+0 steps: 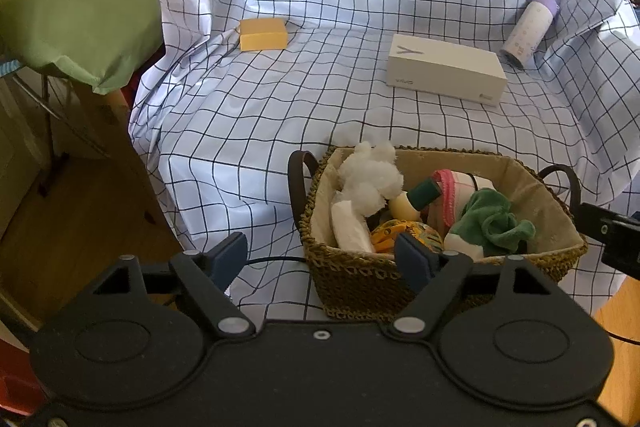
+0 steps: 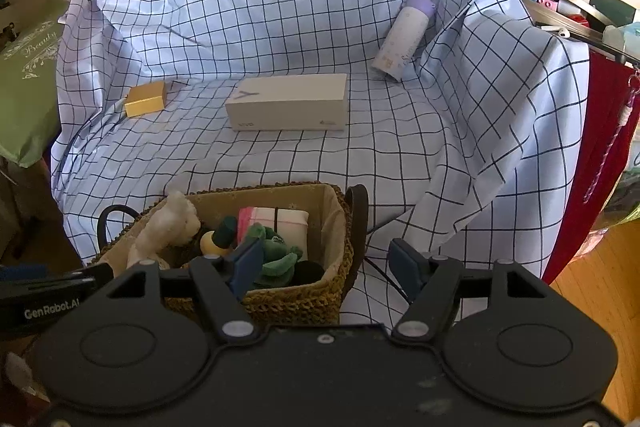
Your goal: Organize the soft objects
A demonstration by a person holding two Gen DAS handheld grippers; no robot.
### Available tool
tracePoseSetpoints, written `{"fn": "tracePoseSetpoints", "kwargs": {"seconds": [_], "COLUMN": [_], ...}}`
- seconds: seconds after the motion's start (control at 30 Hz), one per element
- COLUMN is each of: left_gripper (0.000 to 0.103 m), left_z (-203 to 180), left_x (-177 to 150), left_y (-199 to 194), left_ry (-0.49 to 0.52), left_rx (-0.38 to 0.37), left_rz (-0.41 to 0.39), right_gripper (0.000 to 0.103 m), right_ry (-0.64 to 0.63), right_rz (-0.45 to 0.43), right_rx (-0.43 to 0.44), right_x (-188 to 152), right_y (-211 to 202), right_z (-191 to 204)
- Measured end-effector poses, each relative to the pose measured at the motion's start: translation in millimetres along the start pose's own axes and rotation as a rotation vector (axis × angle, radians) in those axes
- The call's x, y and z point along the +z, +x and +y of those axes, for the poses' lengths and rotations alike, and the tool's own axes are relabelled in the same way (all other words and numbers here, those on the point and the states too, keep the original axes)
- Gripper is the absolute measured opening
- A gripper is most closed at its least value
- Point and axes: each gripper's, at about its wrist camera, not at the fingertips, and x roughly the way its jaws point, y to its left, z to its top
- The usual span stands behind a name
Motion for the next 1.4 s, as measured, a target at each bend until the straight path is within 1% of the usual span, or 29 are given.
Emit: {"fn": "tracePoseSetpoints", "kwargs": {"seconds": [0.27, 0.57, 1.4], "left_gripper": [0.082, 0.082, 0.083], "left_z": [-1.5, -0.4, -1.3], "left_x": [0.3, 0.4, 0.3], "left_y": [-4.1, -6.3, -2.4], "left_ry": [0.008, 0.0, -0.002], "left_rx": [0.006, 0.011, 0.008], "left_rz": [-0.016, -0.022, 0.003], "right_gripper": [0.07, 0.07, 0.072], "right_ry": [-0.003, -0.009, -0.008], "right_rz": [0.007, 0.01, 0.016], "right_rx": [-0.009, -0.01, -0.008], "right_x": [-2.4, -2.7, -5.1], "right_y": [0.7, 1.8, 3.0], "right_z": [1.4, 1.2, 2.0]}}
